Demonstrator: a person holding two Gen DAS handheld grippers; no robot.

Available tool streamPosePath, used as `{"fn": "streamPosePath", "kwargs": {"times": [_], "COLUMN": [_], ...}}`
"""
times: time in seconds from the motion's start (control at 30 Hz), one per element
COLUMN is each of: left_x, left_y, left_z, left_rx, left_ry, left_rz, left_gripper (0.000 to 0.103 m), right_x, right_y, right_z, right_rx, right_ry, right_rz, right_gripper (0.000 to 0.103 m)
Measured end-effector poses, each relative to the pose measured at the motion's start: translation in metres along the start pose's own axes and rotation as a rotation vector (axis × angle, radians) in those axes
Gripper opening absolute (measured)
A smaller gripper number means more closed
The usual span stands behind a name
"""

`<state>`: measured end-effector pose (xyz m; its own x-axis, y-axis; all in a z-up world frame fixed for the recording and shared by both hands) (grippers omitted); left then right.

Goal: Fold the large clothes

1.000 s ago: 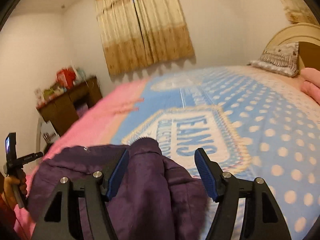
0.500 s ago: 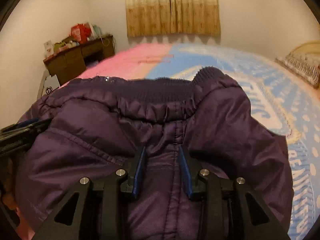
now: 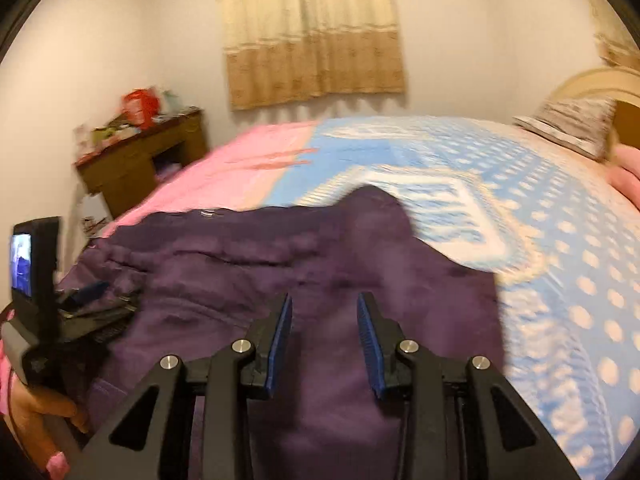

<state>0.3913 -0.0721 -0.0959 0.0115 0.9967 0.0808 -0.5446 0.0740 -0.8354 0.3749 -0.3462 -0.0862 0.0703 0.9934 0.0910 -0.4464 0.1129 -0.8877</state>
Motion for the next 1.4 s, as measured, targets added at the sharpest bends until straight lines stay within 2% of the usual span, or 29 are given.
{"fn": "streamPosePath", "kwargs": {"times": [0.03,0.1,0.3,0.4,0.5,0.6,0.63,0.73,0.83,0.9,0.93,1.0,1.03,1.13,1.27,1.33,1.4], "left_x": [-0.001,-0.005,-0.011,-0.008,-0.002,0.015,0.024,0.051,0.089,0.105,0.115,0.124,0.126,0.125,0.123,0.119,0.110], "left_y": [0.000,0.003,0.004,0.006,0.007,0.011,0.014,0.021,0.033,0.042,0.049,0.062,0.069,0.082,0.106,0.107,0.105], "left_z": [0.000,0.002,0.006,0.014,0.037,0.066,0.076,0.092,0.105,0.108,0.107,0.101,0.098,0.094,0.090,0.093,0.090], "left_rx": [-0.003,-0.005,-0.019,-0.010,0.002,-0.036,-0.045,-0.037,-0.047,-0.056,-0.046,-0.013,-0.002,-0.006,-0.007,-0.047,-0.042], "left_ry": [-0.001,-0.011,-0.049,-0.018,0.030,0.006,0.012,0.005,-0.066,-0.101,-0.104,-0.080,-0.059,-0.009,0.048,0.040,0.059], "left_rz": [-0.003,-0.011,-0.043,-0.029,-0.069,-0.076,-0.053,0.040,0.162,0.244,0.296,0.374,0.425,0.535,0.754,0.755,0.730], "left_gripper": [0.076,0.076,0.076,0.076,0.077,0.087,0.091,0.092,0.096,0.099,0.099,0.099,0.099,0.100,0.100,0.102,0.103], "right_x": [-0.007,-0.010,-0.005,-0.008,-0.004,0.004,0.012,0.053,0.091,0.110,0.119,0.131,0.133,0.125,0.125,0.125,0.127], "right_y": [0.012,0.022,0.020,0.019,0.015,0.000,-0.003,-0.010,-0.015,-0.007,0.005,0.042,0.054,0.051,0.052,0.054,0.054], "right_z": [-0.007,-0.010,-0.011,-0.010,-0.003,0.031,0.039,0.049,0.045,0.030,0.014,-0.024,-0.031,-0.031,-0.030,-0.031,-0.031], "right_rx": [0.040,0.019,0.002,0.011,0.056,-0.036,-0.053,-0.055,-0.057,-0.024,0.024,0.124,0.117,0.111,0.100,0.097,0.095], "right_ry": [0.005,-0.024,0.004,-0.027,-0.023,-0.066,-0.096,-0.191,-0.269,-0.287,-0.282,-0.241,-0.241,-0.277,-0.277,-0.279,-0.280], "right_rz": [0.006,0.012,0.048,0.022,0.060,0.015,0.006,0.035,0.035,0.031,0.042,0.125,0.148,0.087,0.088,0.086,0.086], "right_gripper": [0.035,0.035,0.036,0.038,0.038,0.038,0.038,0.038,0.038,0.038,0.038,0.039,0.039,0.039,0.039,0.039,0.039]}}
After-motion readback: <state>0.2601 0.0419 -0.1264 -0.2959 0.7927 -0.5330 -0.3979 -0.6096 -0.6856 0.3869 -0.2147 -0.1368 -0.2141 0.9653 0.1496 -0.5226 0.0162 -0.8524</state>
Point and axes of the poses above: each gripper's, at about its wrist camera, not at the fingertips, and z roughly against the way its jaws point, x to its left, y to its underside, the point moved 4 cm from there along -z, roughly the way its jaws point, and after that the axes turned 8 degrees about -x, right-handed, at the moved point
